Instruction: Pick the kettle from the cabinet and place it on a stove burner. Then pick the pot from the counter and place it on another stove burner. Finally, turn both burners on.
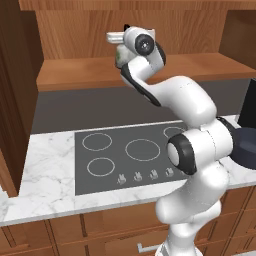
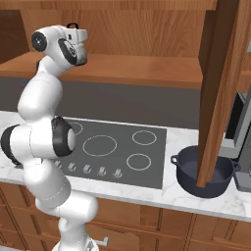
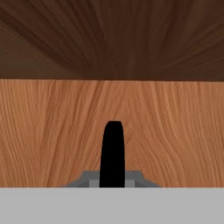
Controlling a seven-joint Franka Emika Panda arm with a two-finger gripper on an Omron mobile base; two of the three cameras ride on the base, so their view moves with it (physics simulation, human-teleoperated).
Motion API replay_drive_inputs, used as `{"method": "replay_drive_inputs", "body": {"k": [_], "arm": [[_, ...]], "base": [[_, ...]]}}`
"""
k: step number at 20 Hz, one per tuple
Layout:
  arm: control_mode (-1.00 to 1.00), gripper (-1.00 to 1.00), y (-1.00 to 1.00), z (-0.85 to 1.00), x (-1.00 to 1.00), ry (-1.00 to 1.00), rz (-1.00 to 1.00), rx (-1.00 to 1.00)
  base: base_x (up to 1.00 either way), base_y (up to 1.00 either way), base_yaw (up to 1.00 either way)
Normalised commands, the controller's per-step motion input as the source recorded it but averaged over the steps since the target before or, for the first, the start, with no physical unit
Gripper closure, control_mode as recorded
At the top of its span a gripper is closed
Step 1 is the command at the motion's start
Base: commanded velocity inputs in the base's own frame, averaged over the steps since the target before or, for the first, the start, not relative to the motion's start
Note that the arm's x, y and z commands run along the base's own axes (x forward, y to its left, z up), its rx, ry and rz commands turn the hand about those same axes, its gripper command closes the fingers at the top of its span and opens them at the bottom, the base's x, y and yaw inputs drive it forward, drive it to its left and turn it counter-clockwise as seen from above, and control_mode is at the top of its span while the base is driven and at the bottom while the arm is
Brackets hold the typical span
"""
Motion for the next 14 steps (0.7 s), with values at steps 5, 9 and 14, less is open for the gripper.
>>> {"method": "replay_drive_inputs", "body": {"k": [5, 9, 14], "arm": [[-1.00, 1.00, -0.10, 0.00, -0.36, 0.00, -0.03, 0.00], [-1.00, 1.00, -0.05, 0.00, -0.41, 0.00, -0.03, 0.00], [-1.00, 1.00, -0.02, 0.00, -0.50, -0.01, -0.01, 0.00]], "base": [[0.00, 0.00, 0.00], [0.00, 0.00, 0.00], [0.00, 0.00, 0.00]]}}
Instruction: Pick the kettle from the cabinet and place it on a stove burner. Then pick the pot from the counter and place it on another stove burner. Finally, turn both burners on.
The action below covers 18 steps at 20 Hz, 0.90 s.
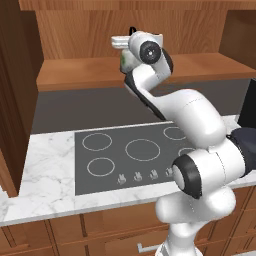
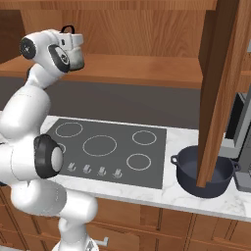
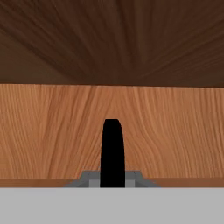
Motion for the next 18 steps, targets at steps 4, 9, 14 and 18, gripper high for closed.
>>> {"method": "replay_drive_inputs", "body": {"k": [4, 9, 14, 18], "arm": [[-1.00, 1.00, -0.01, 0.00, -0.54, -0.02, -0.01, 0.00], [-1.00, 1.00, -0.02, -0.01, -0.58, -0.03, 0.00, 0.01], [-1.00, 1.00, -0.01, -0.06, -0.55, 0.00, 0.00, 0.04], [-1.00, 1.00, -0.01, -0.07, -0.53, 0.00, 0.00, 0.04]], "base": [[0.00, 0.00, 0.00], [0.00, 0.00, 0.00], [0.00, 0.00, 0.00], [0.00, 0.00, 0.00]]}}
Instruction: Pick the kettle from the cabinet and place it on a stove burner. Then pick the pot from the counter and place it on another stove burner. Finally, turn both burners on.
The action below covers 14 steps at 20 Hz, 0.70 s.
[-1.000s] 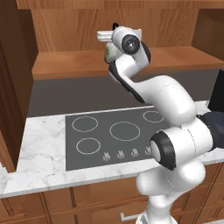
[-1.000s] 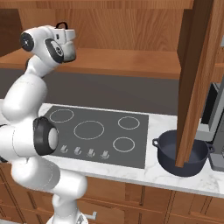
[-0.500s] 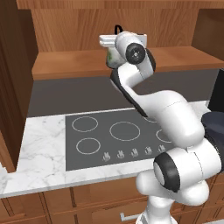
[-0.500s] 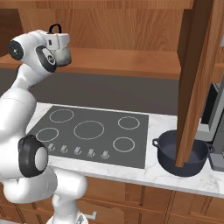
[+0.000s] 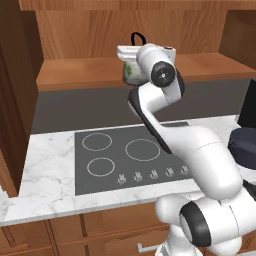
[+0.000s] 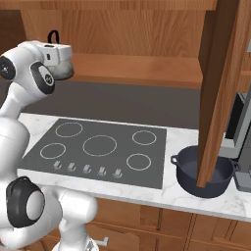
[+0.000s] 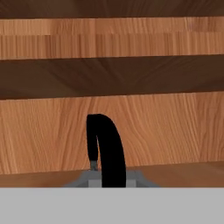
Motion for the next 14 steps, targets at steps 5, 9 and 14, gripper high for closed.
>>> {"method": "replay_drive_inputs", "body": {"k": [5, 9, 14], "arm": [[-1.00, 1.00, 0.00, -0.06, -0.38, 0.00, 0.00, 0.01], [-1.00, 1.00, 0.00, -0.07, -0.33, 0.00, 0.00, 0.00], [-1.00, 1.00, 0.00, -0.08, -0.32, 0.00, 0.00, 0.00]], "base": [[0.00, 0.00, 0.00], [0.00, 0.00, 0.00], [0.00, 0.00, 0.00]]}}
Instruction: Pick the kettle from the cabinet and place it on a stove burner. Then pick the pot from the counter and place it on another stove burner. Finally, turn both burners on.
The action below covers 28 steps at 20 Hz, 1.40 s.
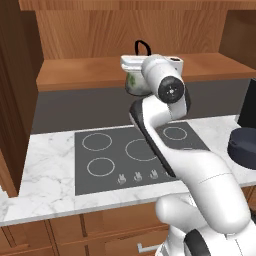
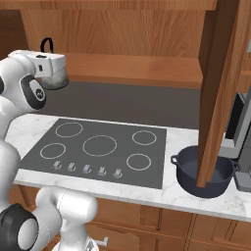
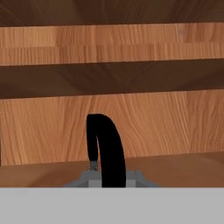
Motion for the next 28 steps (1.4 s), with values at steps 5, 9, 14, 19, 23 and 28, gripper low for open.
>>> {"method": "replay_drive_inputs", "body": {"k": [5, 9, 14, 19, 23, 28], "arm": [[-1.00, 1.00, 0.00, -0.12, -0.42, 0.00, -0.02, 0.00], [-1.00, 1.00, 0.00, -0.18, -0.44, 0.00, -0.04, 0.00], [-1.00, 1.00, 0.00, -0.23, -0.17, 0.03, -0.04, 0.00], [-1.00, 1.00, -0.02, -0.29, -0.18, 0.01, -0.10, 0.00], [-1.00, 1.00, -0.10, -0.31, -0.20, 0.00, -0.18, 0.01], [-1.00, 1.00, -0.08, -0.30, -0.13, 0.00, -0.20, 0.01]], "base": [[0.00, 0.00, 0.00], [0.00, 0.00, 0.00], [0.00, 0.00, 0.00], [0.00, 0.00, 0.00], [0.00, 0.00, 0.00], [0.00, 0.00, 0.00]]}}
